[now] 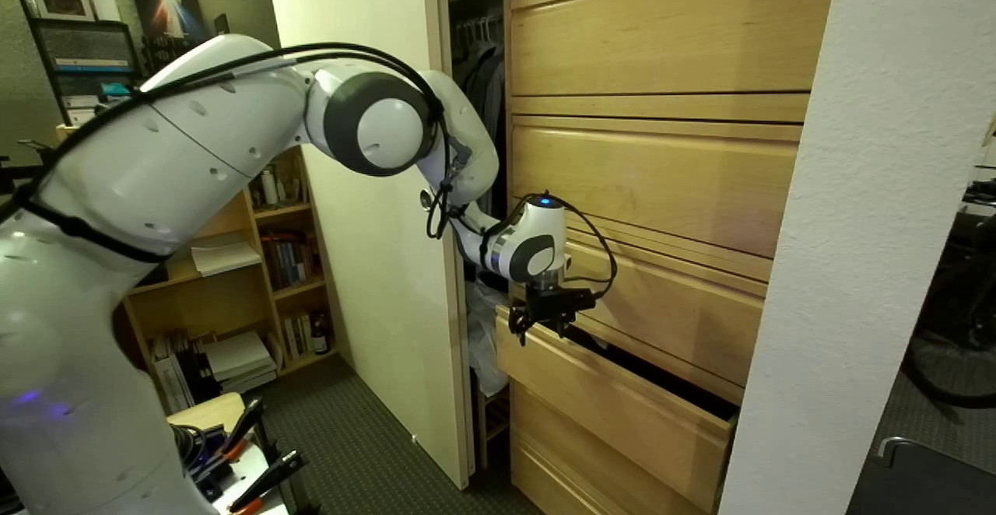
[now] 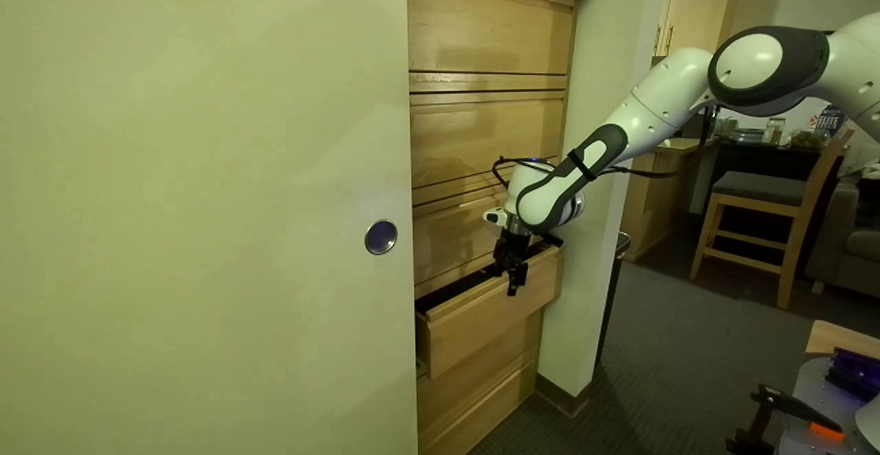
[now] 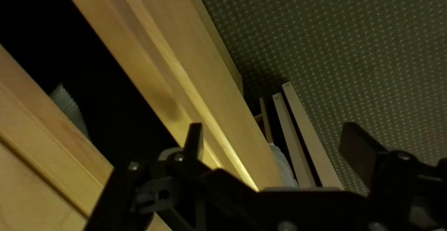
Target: Open the fourth drawer
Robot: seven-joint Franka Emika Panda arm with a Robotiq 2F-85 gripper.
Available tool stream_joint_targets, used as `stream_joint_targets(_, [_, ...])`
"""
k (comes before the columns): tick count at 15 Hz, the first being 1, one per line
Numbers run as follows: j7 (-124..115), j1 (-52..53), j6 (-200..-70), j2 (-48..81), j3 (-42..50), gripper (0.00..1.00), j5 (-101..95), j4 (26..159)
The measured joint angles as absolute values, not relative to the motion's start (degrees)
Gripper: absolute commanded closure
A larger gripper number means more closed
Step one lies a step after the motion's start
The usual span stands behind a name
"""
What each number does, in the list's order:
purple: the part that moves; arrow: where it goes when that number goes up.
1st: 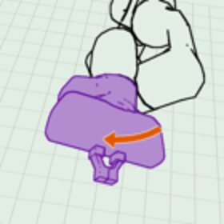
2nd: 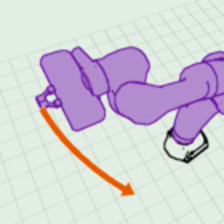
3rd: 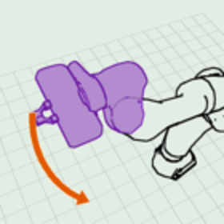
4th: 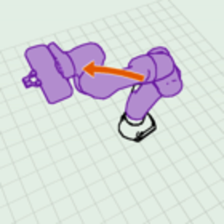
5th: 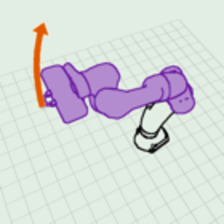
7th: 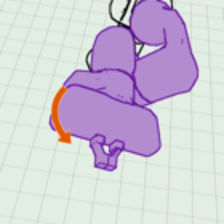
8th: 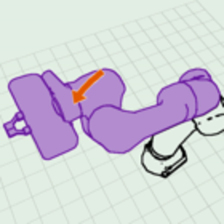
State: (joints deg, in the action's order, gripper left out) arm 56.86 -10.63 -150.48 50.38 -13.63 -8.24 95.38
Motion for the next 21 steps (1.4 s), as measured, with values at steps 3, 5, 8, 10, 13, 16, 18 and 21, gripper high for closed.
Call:
stream_joint_targets(3, [58.2,-9.7,-150.5,51.2,-12.9,0.0,-8.9,94.6])
stream_joint_targets(5, [59.3,-8.5,-150.5,51.9,-11.5,0.0,-10.4,93.5])
stream_joint_targets(8, [60.0,-5.9,-150.6,53.0,-8.6,0.0,-14.0,91.2])
stream_joint_targets(10, [60.2,-4.6,-150.6,53.7,-7.2,0.0,-15.7,89.6])
stream_joint_targets(13, [60.4,-4.0,-150.6,55.4,-6.6,0.0,-16.4,87.4])
stream_joint_targets(16, [61.2,-3.9,-150.6,57.2,-6.7,0.0,-16.4,85.0])
stream_joint_targets(18, [61.8,-3.8,-150.8,58.3,-6.7,0.0,-16.4,83.6])
stream_joint_targets(21, [62.9,-3.7,-150.9,59.5,-6.8,0.0,-16.4,82.5])
